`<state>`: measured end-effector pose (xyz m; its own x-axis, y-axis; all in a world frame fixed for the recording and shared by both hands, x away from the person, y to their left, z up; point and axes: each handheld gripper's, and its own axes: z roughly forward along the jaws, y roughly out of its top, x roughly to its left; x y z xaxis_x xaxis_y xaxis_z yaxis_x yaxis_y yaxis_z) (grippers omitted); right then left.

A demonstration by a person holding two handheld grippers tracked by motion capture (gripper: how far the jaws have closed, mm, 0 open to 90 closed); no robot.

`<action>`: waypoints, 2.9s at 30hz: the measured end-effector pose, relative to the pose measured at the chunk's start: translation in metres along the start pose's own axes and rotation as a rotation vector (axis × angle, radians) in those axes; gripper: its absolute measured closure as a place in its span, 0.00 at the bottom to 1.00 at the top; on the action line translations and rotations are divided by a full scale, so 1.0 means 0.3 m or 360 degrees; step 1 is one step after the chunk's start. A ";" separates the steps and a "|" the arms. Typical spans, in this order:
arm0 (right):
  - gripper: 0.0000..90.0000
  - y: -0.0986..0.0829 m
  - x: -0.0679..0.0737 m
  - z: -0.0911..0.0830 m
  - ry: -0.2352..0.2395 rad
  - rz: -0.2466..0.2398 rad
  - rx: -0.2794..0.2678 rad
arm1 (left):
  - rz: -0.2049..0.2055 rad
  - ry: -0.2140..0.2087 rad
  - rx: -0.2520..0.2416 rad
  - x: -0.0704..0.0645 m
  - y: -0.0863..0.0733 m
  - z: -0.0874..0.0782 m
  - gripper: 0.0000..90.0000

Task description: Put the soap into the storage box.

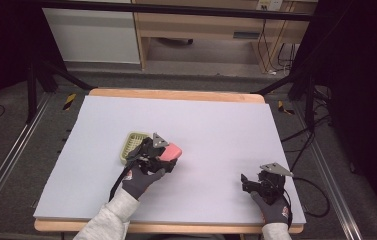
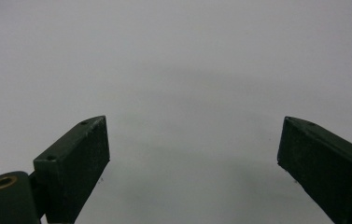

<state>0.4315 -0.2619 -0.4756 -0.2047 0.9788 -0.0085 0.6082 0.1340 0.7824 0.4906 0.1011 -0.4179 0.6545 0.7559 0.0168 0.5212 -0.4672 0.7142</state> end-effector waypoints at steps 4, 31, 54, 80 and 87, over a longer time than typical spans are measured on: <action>0.10 0.000 0.000 0.000 0.0000 0.0003 0.0002 | -0.0002 0.0004 -0.0001 0.005 -0.004 -0.007 0.41; 0.10 0.001 0.003 -0.003 0.0007 -0.0009 -0.0007 | -0.0103 0.0069 -0.0061 0.098 -0.031 -0.074 0.41; 0.10 0.002 0.003 -0.002 0.0008 -0.0016 -0.0005 | -0.0248 0.0201 -0.0067 0.226 -0.059 -0.092 0.41; 0.10 0.002 0.004 -0.001 0.0005 -0.0015 -0.0003 | -0.0325 0.0314 0.0008 0.305 -0.104 -0.024 0.41; 0.10 0.002 0.004 -0.001 0.0005 -0.0015 -0.0003 | -0.0337 0.0329 0.0022 0.312 -0.113 -0.010 0.41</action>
<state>0.4313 -0.2609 -0.4749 -0.2126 0.9770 -0.0139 0.6049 0.1428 0.7834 0.5324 0.1890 -0.4383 0.4060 0.9138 0.0116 0.6425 -0.2944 0.7075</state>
